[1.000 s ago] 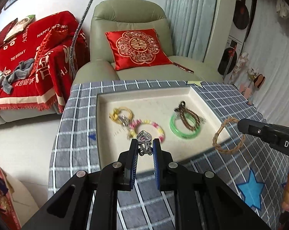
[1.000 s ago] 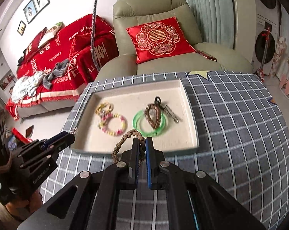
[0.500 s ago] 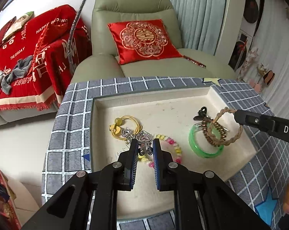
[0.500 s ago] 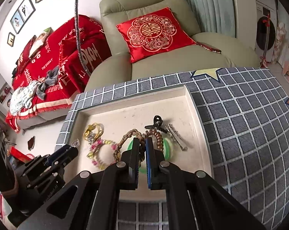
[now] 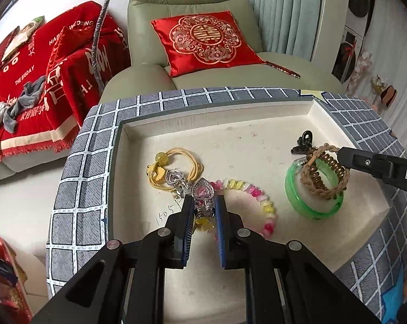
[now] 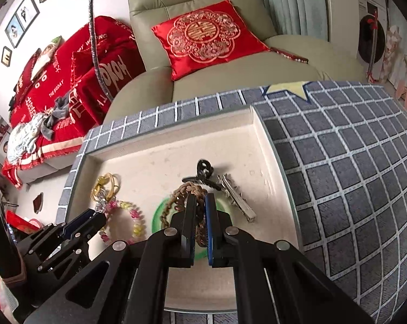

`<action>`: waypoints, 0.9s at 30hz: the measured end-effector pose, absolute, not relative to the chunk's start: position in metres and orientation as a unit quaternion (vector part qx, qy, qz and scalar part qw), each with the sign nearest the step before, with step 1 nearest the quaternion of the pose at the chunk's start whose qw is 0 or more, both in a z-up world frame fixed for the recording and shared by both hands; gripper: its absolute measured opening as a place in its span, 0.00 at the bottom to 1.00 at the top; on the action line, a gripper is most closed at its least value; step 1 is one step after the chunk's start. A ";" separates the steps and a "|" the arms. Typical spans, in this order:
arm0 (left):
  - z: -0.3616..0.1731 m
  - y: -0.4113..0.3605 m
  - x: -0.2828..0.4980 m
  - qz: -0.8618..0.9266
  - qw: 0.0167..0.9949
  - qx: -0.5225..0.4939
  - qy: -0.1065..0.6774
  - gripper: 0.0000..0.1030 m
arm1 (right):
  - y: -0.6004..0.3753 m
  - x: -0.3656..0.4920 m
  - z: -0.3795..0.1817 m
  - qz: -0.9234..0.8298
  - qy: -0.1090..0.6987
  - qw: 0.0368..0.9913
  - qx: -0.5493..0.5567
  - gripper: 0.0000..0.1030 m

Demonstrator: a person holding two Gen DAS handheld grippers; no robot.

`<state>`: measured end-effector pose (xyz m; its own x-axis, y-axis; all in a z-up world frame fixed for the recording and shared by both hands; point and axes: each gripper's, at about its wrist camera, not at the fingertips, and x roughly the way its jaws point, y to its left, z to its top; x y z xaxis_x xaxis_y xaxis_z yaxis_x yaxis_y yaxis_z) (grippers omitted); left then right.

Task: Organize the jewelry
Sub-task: 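Carry the pendant and braided bracelet into the tray and open both grippers, then withdraw both tools from the tray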

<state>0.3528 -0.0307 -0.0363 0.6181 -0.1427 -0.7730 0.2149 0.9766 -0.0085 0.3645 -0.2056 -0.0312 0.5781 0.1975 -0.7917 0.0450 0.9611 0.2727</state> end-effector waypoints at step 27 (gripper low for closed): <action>-0.024 -0.031 0.346 -0.064 0.910 0.056 0.405 0.30 | -0.223 0.343 -0.018 0.045 0.436 0.885 0.158 0.64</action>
